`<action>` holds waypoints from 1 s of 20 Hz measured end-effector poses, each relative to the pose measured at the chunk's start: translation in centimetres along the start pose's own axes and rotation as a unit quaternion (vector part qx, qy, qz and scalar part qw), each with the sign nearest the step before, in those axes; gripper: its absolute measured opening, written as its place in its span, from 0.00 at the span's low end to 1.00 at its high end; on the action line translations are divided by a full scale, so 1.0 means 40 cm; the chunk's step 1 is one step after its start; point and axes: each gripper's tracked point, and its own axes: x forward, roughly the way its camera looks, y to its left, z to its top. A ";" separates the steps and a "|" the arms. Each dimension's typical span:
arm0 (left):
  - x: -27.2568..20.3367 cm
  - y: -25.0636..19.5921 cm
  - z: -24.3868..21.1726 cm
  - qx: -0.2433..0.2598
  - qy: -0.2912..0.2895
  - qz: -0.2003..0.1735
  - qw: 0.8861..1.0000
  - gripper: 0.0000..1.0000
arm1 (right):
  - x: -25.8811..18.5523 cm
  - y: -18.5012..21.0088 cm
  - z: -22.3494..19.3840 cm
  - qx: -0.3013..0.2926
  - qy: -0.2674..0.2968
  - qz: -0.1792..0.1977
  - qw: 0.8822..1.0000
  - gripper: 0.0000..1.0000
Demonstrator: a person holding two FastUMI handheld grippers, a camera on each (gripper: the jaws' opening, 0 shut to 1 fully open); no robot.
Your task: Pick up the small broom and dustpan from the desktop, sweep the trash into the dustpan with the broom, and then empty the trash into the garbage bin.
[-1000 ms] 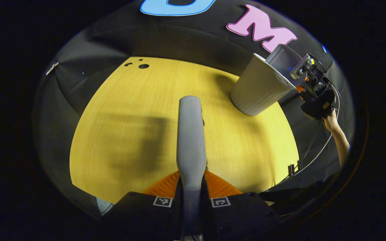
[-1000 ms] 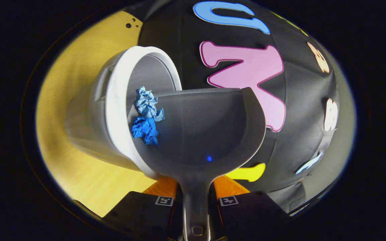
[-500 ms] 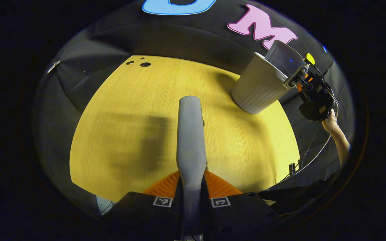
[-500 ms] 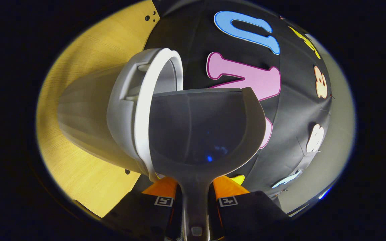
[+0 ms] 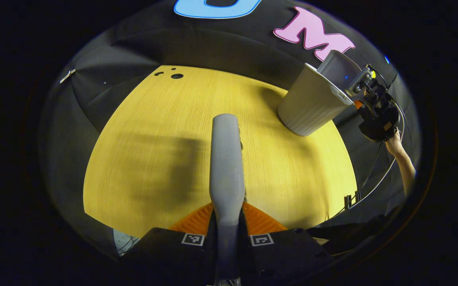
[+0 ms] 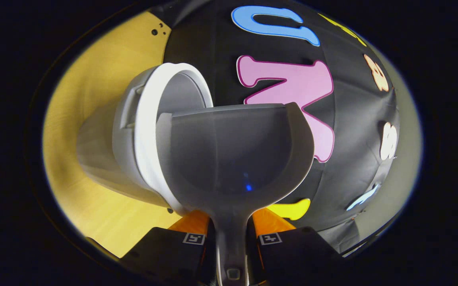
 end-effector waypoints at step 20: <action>-0.021 0.000 -0.036 0.004 -0.041 0.014 0.999 0.27 | -0.156 -0.164 0.164 0.407 -0.028 0.194 0.892 0.39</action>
